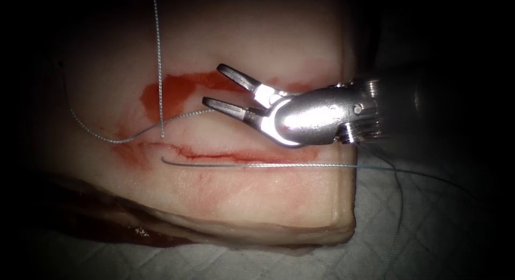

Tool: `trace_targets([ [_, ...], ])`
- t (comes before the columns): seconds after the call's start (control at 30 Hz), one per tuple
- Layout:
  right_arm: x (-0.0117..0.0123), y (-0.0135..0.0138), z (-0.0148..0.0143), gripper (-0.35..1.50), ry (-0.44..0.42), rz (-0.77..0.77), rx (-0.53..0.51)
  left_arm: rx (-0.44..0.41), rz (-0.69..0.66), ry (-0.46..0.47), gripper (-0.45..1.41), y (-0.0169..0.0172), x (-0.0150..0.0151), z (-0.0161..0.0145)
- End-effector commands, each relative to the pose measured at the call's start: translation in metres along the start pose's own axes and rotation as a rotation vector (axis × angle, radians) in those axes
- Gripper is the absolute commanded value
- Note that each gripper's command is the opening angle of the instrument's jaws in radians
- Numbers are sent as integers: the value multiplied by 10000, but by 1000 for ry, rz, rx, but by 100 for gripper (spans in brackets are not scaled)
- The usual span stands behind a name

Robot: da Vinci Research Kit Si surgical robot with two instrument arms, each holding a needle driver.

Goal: Wound Closure

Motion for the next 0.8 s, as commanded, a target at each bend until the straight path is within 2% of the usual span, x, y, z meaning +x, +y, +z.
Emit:
trace_targets([
  [0.03,2,16,12,24,-17,-4,-30,1,1,0,-45,5,3,3],
  [0.1,3,26,13,24,-36,-7,-60,1,0,0,-45,5,3,3],
  [0.33,16,45,12,24,-10,-30,-106,1,0,0,-45,4,3,3],
  [0.43,22,56,13,22,8,-21,-127,1,0,0,-45,4,3,3],
  [0.47,29,63,14,22,40,-29,-151,1,0,0,-45,4,3,3],
  [0.57,39,67,21,12,53,-36,-152,1,0,0,-45,4,3,3],
  [0.8,47,78,32,12,78,-46,-165,2,0,0,-45,3,3,3],
])
